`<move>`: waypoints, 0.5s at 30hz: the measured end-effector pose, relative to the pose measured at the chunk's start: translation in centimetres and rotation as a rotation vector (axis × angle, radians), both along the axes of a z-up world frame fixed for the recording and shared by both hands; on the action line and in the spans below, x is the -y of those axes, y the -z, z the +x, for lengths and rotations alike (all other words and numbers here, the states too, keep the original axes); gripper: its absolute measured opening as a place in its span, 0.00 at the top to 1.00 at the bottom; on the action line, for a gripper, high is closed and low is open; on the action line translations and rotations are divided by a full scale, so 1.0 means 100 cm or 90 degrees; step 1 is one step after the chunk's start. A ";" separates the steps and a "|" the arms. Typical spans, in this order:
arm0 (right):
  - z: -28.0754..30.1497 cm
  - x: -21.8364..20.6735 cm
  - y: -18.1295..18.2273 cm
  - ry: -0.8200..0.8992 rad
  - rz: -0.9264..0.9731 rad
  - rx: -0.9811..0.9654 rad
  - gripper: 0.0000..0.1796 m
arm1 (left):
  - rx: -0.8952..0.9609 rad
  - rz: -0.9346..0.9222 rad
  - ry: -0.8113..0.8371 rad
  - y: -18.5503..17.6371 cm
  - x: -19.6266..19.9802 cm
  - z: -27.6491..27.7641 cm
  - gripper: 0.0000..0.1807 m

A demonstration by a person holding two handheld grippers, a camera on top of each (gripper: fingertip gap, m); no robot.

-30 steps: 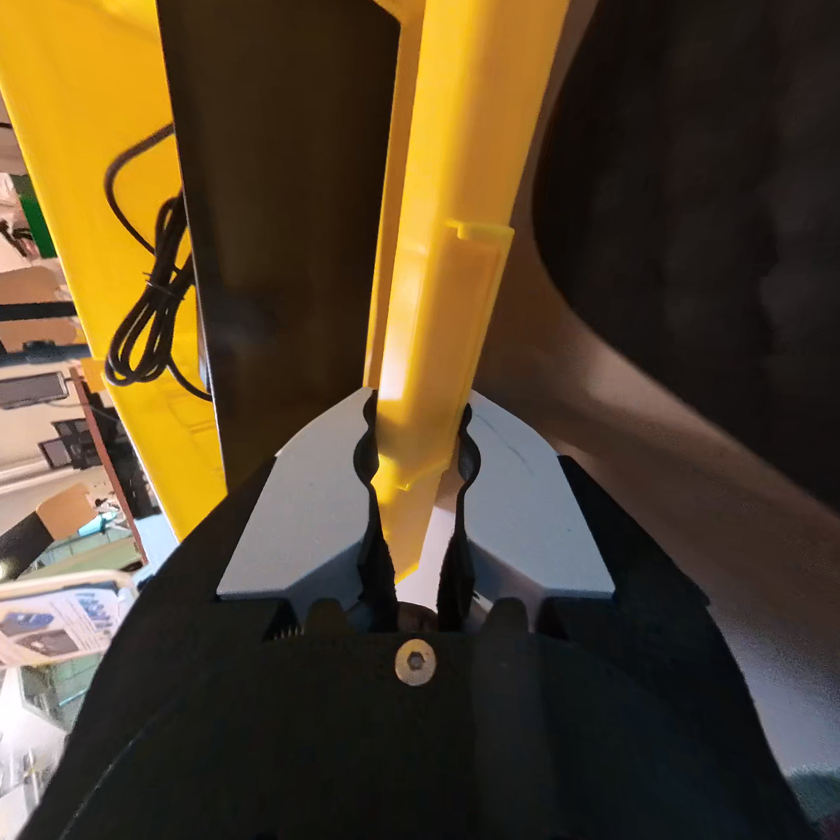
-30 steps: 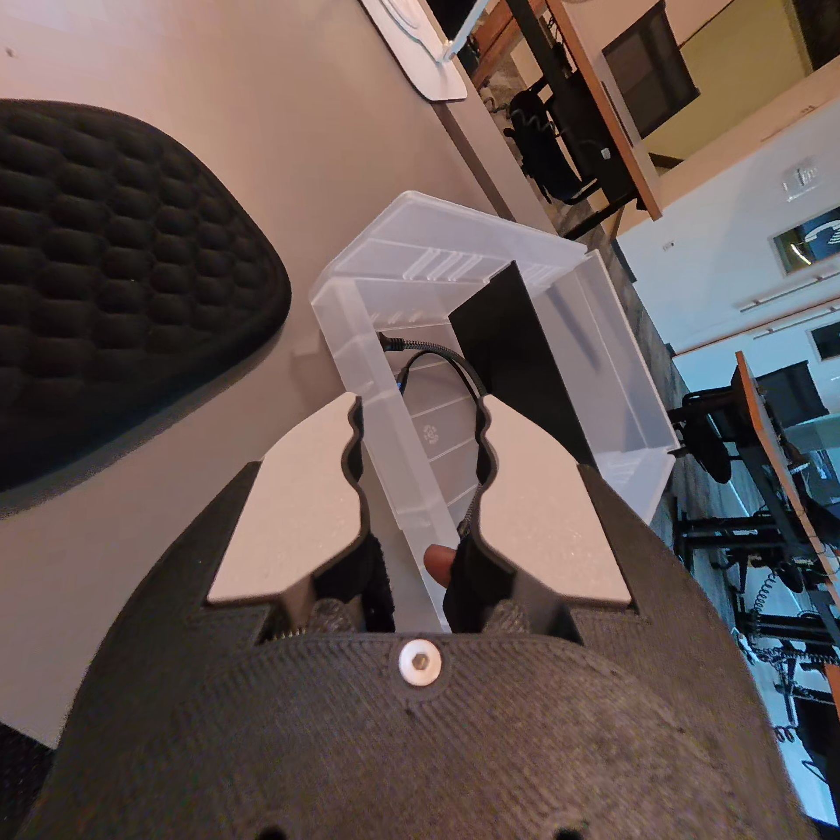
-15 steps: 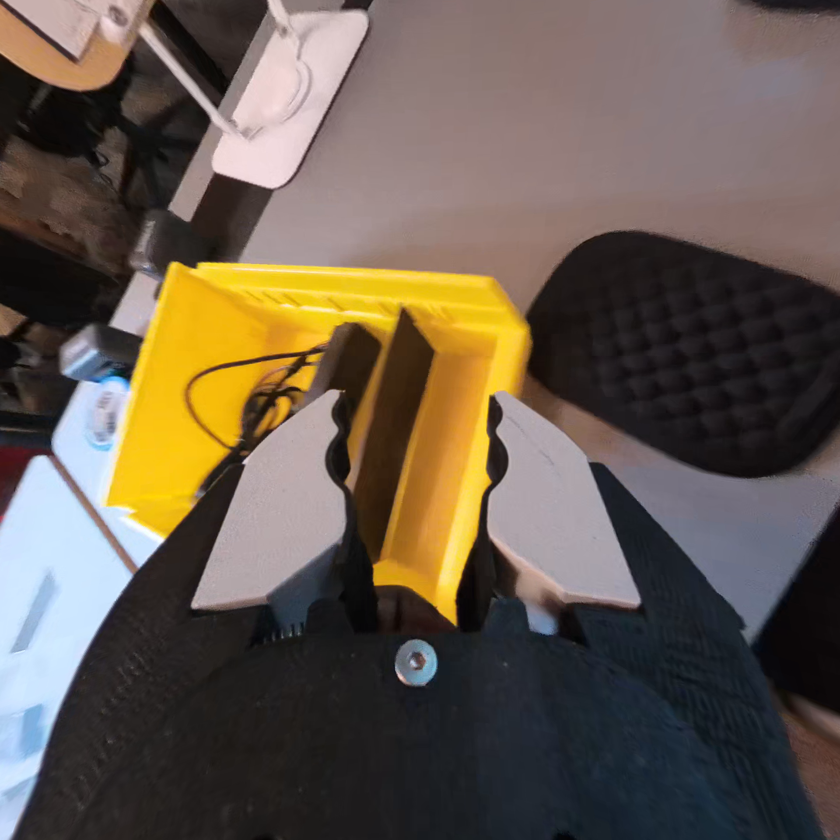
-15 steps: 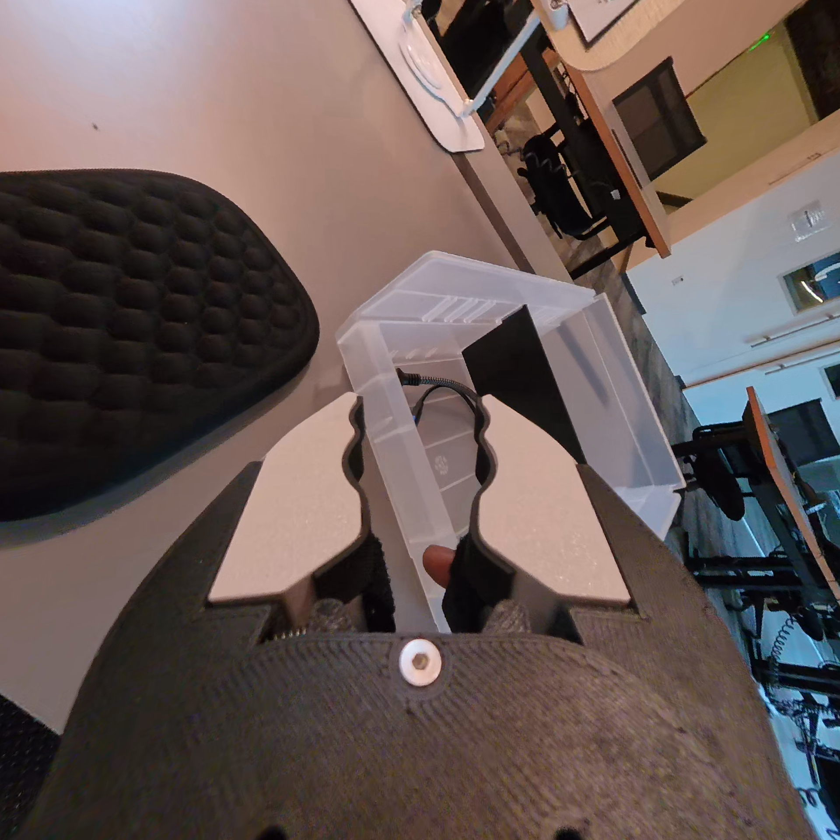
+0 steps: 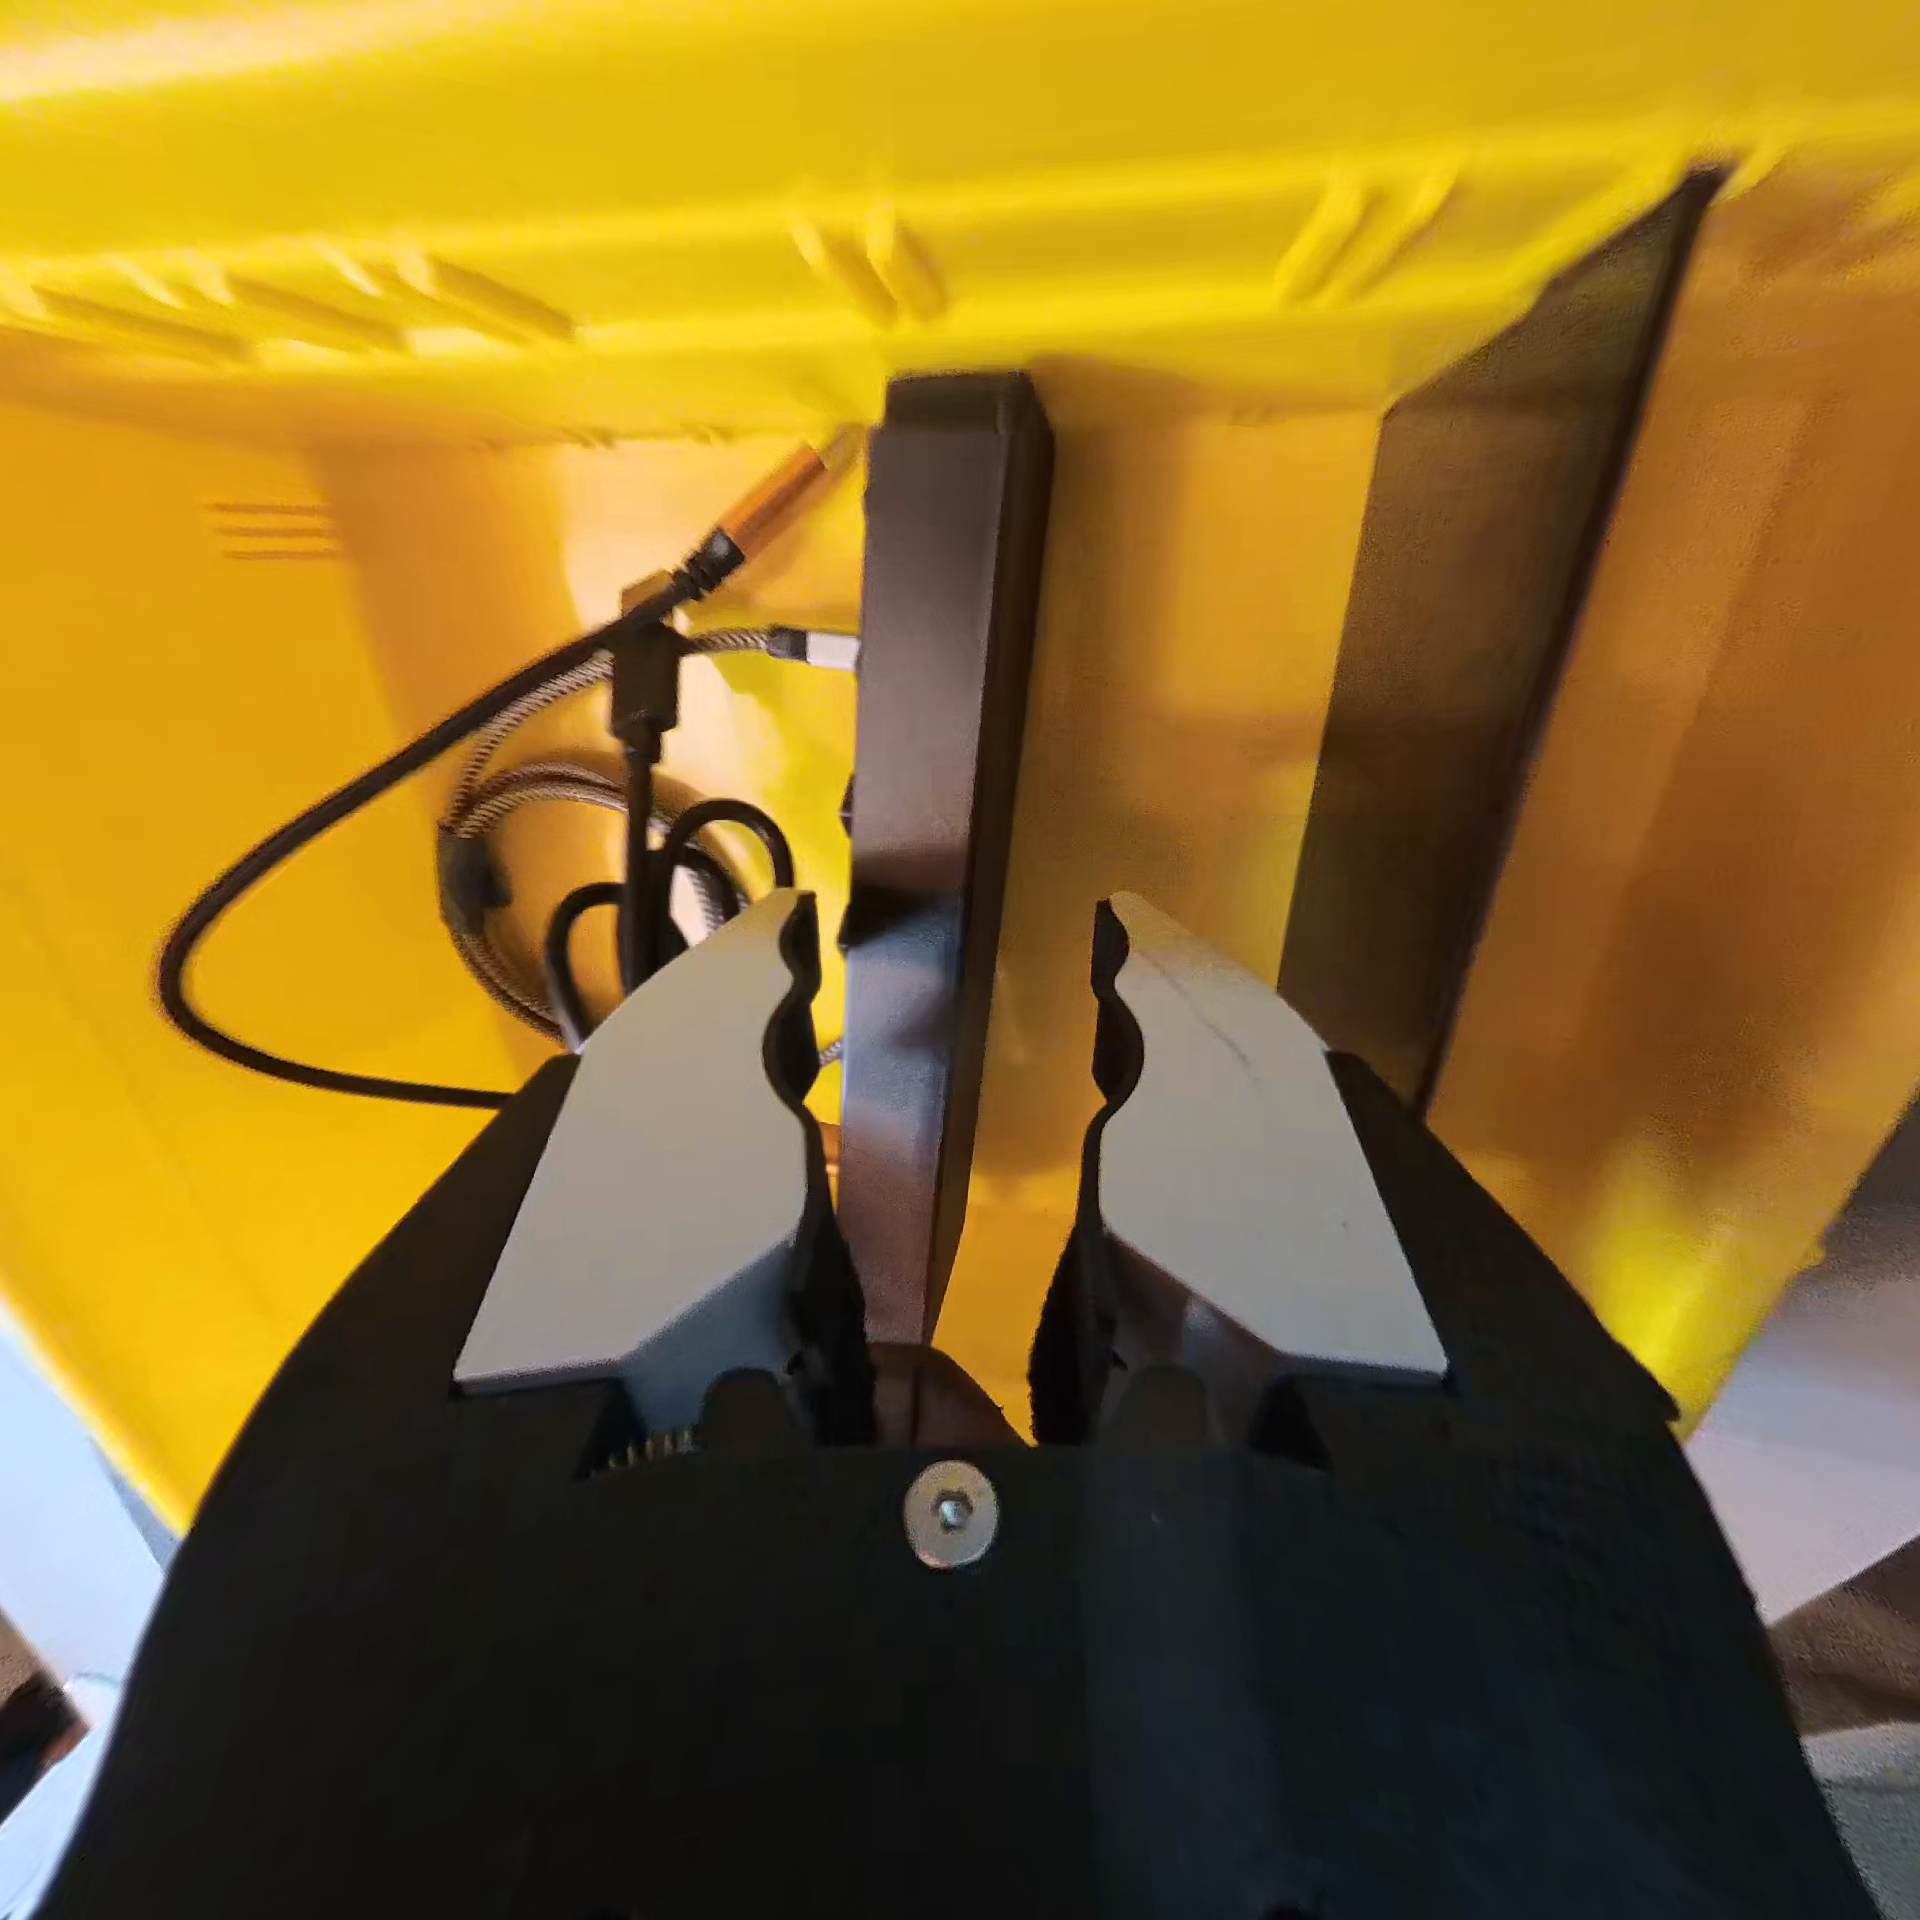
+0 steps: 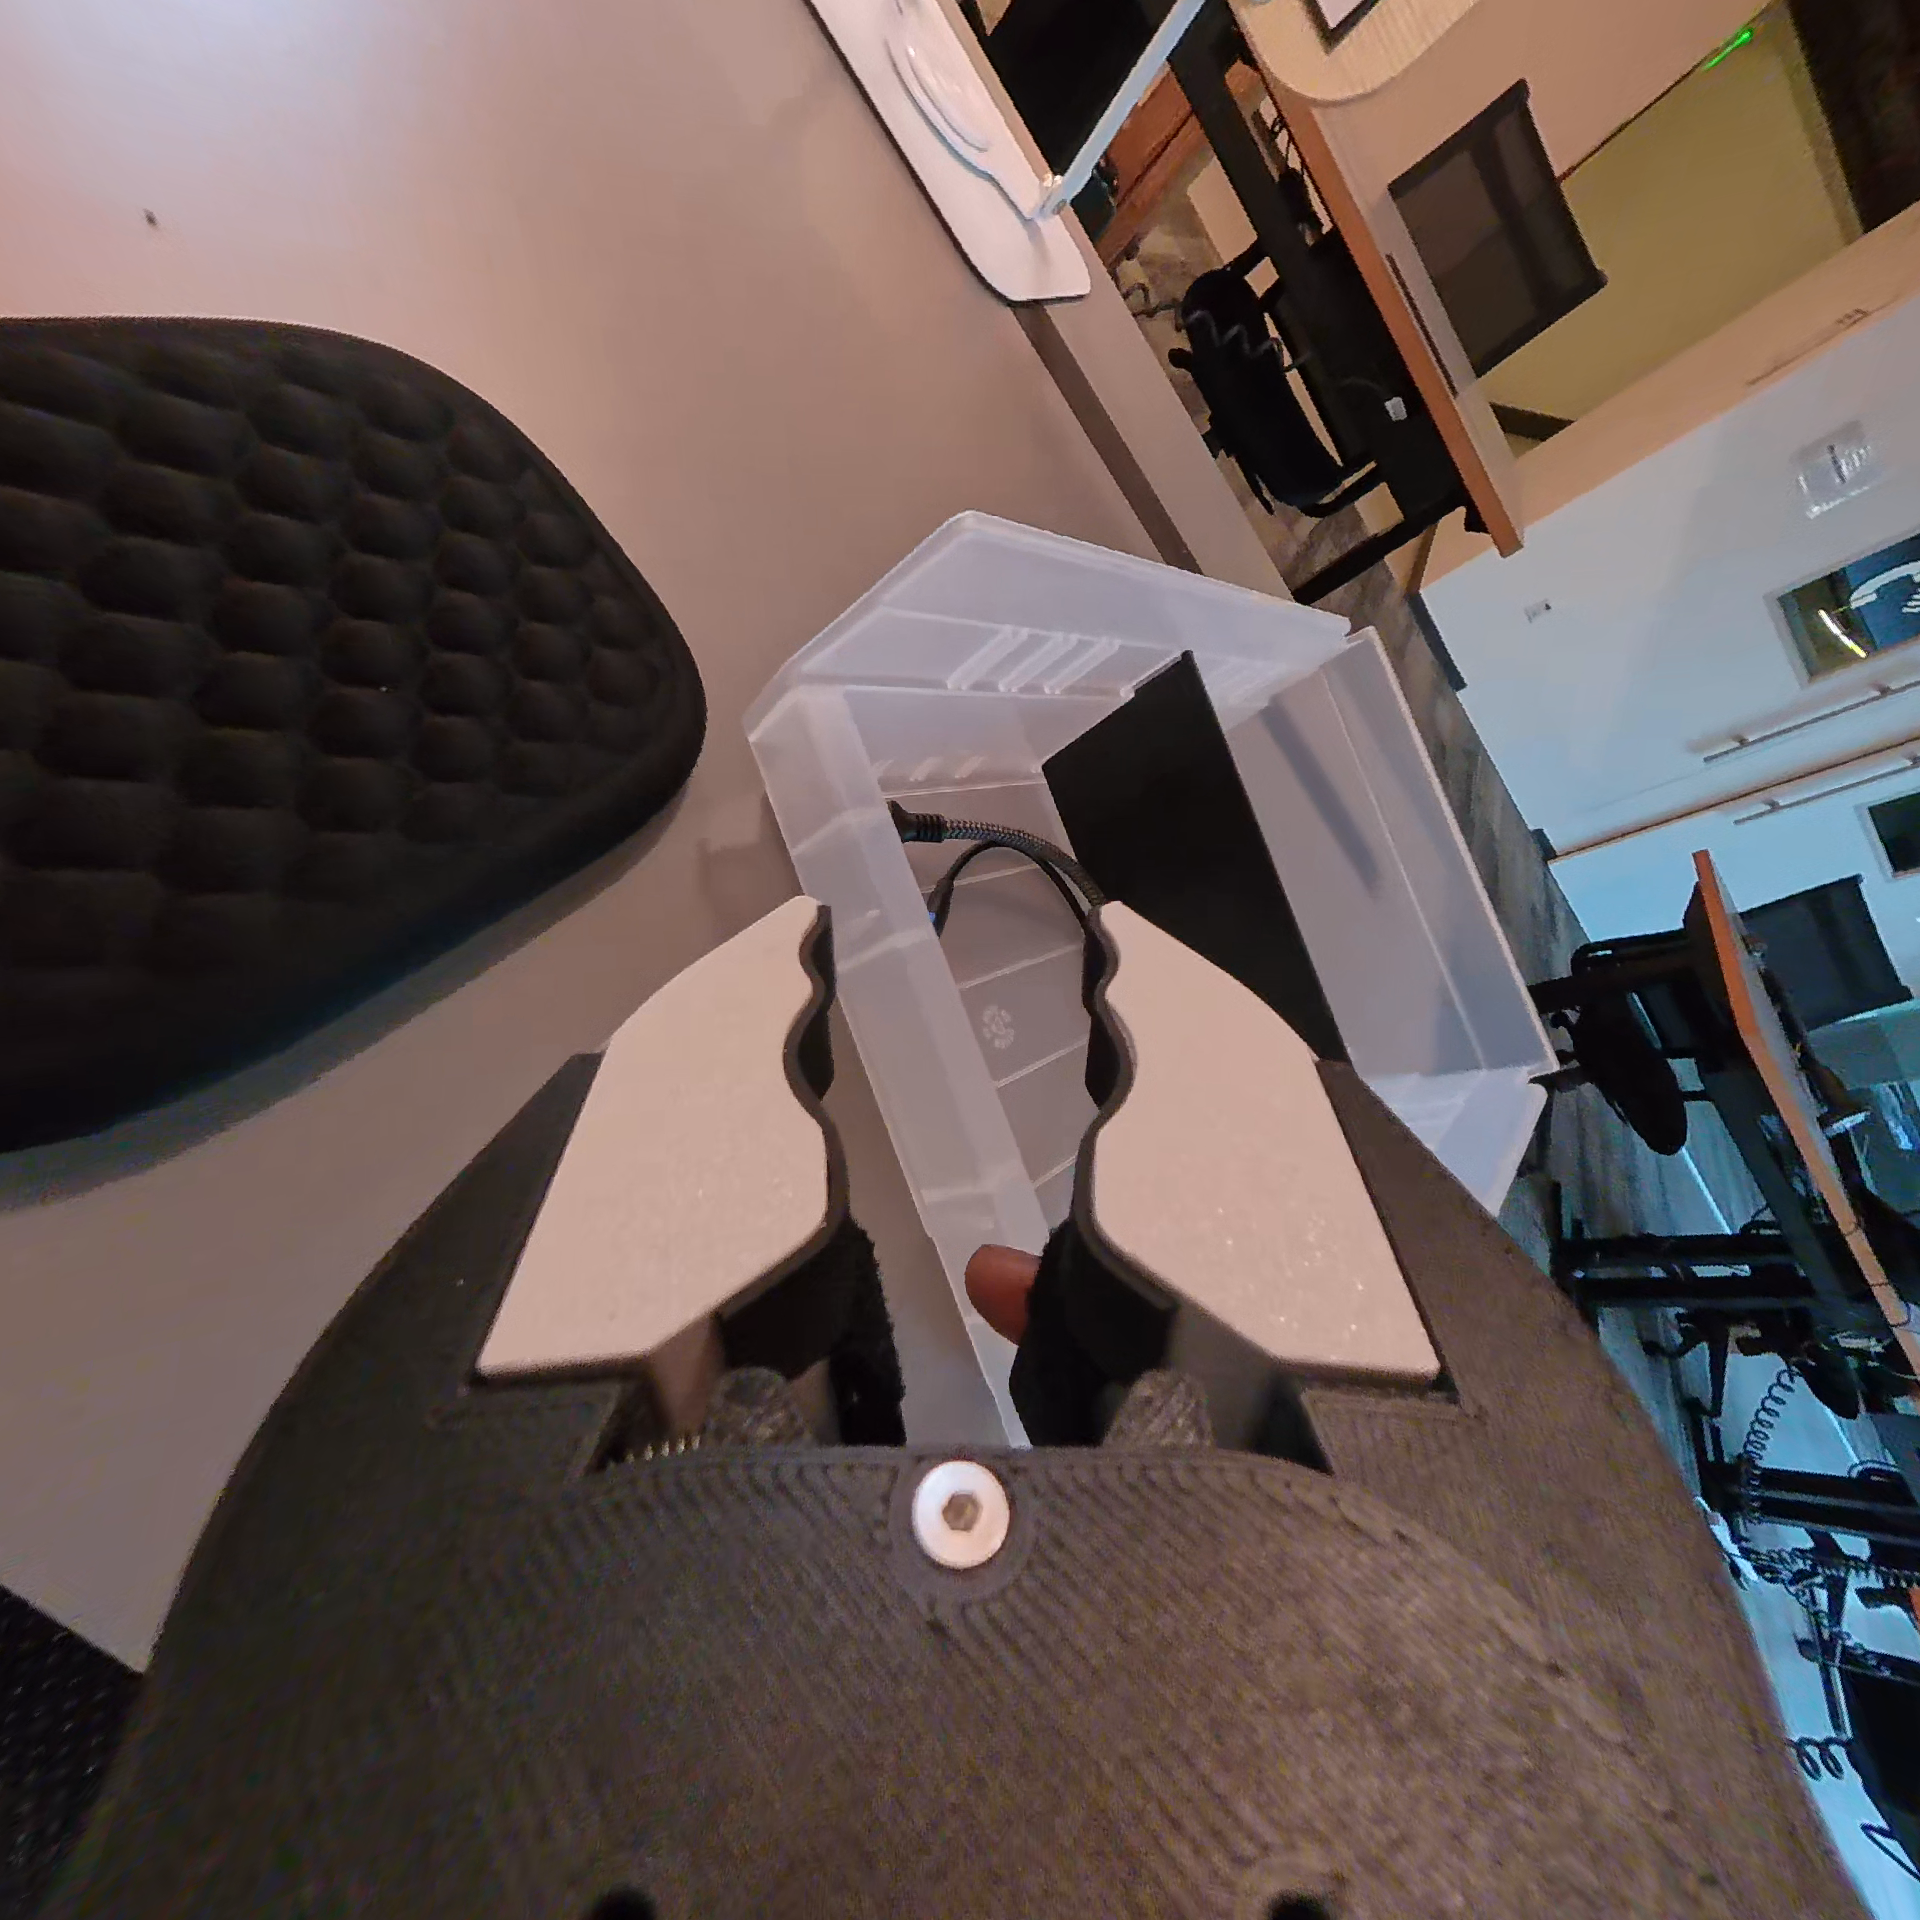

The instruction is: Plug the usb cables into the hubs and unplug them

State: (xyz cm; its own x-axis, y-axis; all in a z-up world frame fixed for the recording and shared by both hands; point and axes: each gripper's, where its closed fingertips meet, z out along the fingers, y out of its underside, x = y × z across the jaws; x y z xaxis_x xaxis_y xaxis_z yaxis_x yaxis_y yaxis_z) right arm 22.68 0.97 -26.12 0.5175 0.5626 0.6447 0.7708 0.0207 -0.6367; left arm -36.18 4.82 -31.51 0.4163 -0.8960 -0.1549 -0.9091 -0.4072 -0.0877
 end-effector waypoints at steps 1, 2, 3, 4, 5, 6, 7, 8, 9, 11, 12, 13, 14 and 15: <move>-0.001 0.000 0.001 -0.002 -0.001 0.001 0.74 | -0.030 -0.018 -0.006 0.010 0.002 -0.006 0.72; -0.002 -0.001 0.002 -0.003 -0.002 0.002 0.74 | -0.077 -0.027 -0.016 0.020 0.002 -0.015 0.75; -0.003 -0.001 0.002 -0.004 -0.002 0.003 0.74 | -0.125 -0.001 -0.016 0.025 -0.005 -0.023 0.80; -0.003 -0.001 0.003 -0.004 -0.004 0.005 0.74 | -0.140 0.004 -0.012 0.025 -0.005 -0.024 0.82; -0.003 -0.001 0.004 -0.003 -0.005 0.009 0.74 | -0.142 0.007 -0.016 0.023 -0.004 -0.023 0.85; -0.002 -0.001 0.003 -0.001 -0.005 0.011 0.74 | -0.141 0.033 -0.020 0.018 -0.007 -0.023 0.85; -0.002 -0.001 0.002 0.000 -0.002 0.011 0.74 | -0.133 0.072 -0.034 0.010 -0.011 -0.023 0.85; -0.003 -0.001 0.001 -0.001 0.001 0.008 0.74 | -0.118 0.114 -0.055 -0.001 -0.015 -0.023 0.85; -0.003 -0.001 0.000 -0.003 0.004 0.004 0.74 | -0.102 0.168 -0.073 -0.015 -0.019 -0.022 0.85; -0.007 -0.001 -0.002 -0.011 0.009 0.000 0.74 | -0.070 0.296 -0.105 -0.051 -0.027 -0.021 0.86; -0.008 -0.001 -0.002 -0.013 0.010 0.000 0.74 | -0.060 0.370 -0.117 -0.072 -0.029 -0.021 0.86; -0.011 -0.002 -0.002 -0.016 0.011 0.001 0.74 | -0.058 0.456 -0.126 -0.095 -0.031 -0.020 0.86; -0.013 -0.002 -0.001 -0.019 0.010 0.003 0.74 | -0.068 0.546 -0.130 -0.119 -0.030 -0.018 0.86; -0.016 -0.002 -0.002 -0.024 0.011 0.003 0.74 | -0.089 0.637 -0.125 -0.143 -0.027 -0.015 0.86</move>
State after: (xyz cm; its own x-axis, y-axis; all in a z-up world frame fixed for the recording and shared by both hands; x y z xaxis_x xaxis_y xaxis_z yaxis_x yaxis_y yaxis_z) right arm 21.07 1.12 -25.94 0.4925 0.5710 0.6568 0.7725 0.0607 -0.6321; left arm -37.70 7.55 -17.26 0.4620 -0.2474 -0.8517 -0.8626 -0.3485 -0.3667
